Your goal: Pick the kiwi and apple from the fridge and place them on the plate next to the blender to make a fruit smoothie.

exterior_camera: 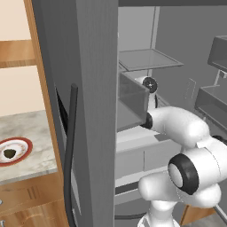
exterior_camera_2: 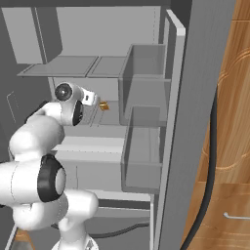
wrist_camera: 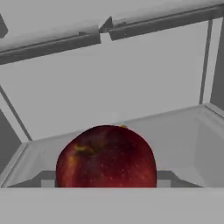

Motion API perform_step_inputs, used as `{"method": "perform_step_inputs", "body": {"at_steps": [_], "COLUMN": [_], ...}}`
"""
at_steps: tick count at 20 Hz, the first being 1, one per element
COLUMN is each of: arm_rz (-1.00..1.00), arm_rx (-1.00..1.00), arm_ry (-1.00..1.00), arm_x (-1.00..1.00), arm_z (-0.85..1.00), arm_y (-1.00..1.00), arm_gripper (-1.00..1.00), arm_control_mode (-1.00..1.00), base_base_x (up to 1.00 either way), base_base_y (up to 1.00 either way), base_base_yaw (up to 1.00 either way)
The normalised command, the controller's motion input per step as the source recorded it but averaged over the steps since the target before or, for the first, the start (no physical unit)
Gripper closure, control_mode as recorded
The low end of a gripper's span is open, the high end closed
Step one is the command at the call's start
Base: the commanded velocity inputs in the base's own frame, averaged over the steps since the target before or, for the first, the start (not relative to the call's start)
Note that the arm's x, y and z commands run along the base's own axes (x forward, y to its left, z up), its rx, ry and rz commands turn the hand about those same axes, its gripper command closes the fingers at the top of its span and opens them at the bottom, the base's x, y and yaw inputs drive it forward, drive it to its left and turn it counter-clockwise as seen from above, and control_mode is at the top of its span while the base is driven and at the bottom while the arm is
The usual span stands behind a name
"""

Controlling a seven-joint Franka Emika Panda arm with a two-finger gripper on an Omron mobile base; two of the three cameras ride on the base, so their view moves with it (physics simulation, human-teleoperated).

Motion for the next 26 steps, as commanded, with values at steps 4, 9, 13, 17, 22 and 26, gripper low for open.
{"method": "perform_step_inputs", "body": {"at_steps": [4,9,13,17,22,26], "arm_rz": [0.0,0.0,0.02,0.14,0.08,0.0], "arm_rx": [0.0,0.0,-0.05,-0.05,-0.03,0.0], "arm_ry": [0.33,0.31,0.27,0.09,0.01,0.0], "arm_x": [-1.0,-1.0,-1.0,-1.0,-0.4,0.0], "arm_z": [0.82,0.44,-0.09,-0.16,-0.08,0.0], "arm_y": [-0.58,-0.48,-0.15,0.0,0.02,0.0], "arm_gripper": [1.0,1.0,1.0,1.0,1.0,1.0], "arm_control_mode": [-1.0,-1.0,-1.0,-1.0,1.0,1.0], "base_base_x": [0.0,0.0,0.0,0.0,-0.6,-1.0], "base_base_y": [0.0,0.0,0.0,0.0,0.0,0.2], "base_base_yaw": [0.0,0.0,0.0,0.0,0.18,0.45]}}
